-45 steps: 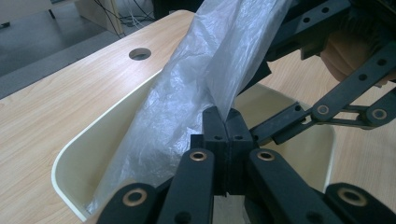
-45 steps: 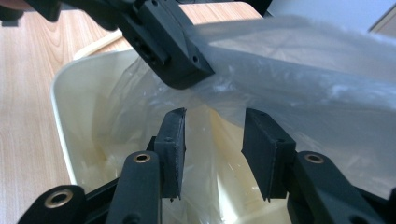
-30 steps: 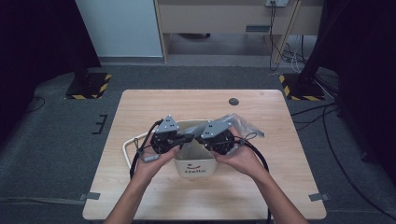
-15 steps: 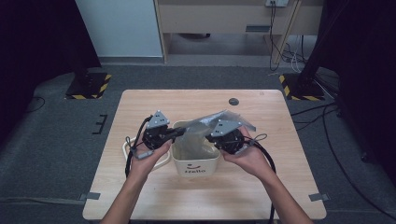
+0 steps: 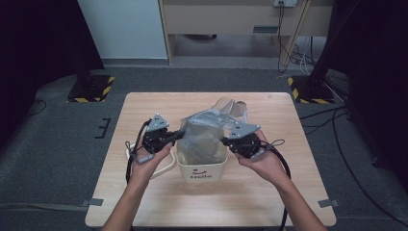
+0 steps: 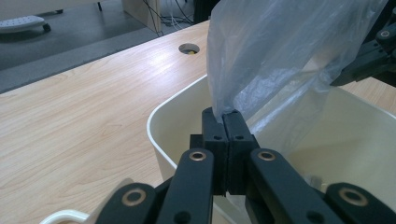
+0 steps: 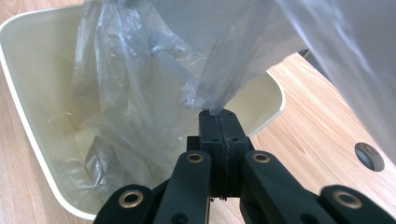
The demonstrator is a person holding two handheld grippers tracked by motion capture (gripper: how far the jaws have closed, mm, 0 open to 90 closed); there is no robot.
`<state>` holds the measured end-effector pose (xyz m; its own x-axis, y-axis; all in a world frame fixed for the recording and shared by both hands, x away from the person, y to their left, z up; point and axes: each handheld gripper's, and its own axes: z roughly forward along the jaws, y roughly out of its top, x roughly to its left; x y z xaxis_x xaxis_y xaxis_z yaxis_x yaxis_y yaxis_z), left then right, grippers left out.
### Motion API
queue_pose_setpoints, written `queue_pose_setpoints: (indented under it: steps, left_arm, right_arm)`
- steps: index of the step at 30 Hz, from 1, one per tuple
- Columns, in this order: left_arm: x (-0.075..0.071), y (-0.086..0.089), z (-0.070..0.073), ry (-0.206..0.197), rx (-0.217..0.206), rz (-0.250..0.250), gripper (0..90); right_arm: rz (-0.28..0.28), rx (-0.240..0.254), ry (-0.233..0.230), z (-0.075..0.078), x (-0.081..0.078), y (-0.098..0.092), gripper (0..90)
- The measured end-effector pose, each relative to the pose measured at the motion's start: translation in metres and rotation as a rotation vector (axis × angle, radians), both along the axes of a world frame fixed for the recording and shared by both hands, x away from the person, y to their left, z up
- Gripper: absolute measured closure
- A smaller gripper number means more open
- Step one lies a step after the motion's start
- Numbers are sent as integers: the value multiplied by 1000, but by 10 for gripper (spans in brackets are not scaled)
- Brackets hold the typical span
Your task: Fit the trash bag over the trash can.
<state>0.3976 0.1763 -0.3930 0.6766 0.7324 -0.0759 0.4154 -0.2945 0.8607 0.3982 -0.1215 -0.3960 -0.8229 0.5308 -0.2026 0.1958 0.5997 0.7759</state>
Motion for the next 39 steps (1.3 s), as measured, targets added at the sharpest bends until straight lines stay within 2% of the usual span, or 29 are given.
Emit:
queue_pose_setpoints:
  steps: [2, 6, 11, 20, 23, 31, 39]
  left_arm:
    - [-1, 1, -1, 2, -2, 0, 895]
    - [-3, 5, -4, -3, 23, 9, 895]
    - [-2, 12, -8, 14, -6, 14, 895]
    - [-3, 16, -5, 0, -9, 29, 895]
    - [-2, 18, -5, 4, -32, 29, 895]
    - [-3, 10, -4, -2, -26, 23, 895]
    - [-1, 5, -1, -9, -25, 46, 895]
  right_arm:
    - [4, 7, 3, -1, 0, -1, 900]
    - [3, 3, 4, -3, -1, -2, 900]
    - [5, 18, 4, -2, -1, -4, 900]
    - [1, 26, -1, -1, 0, -4, 900]
    - [-4, 37, 0, -1, 0, -7, 900]
    - [-3, 53, -3, 0, -2, -7, 900]
    - [13, 48, -9, 2, -9, -3, 900]
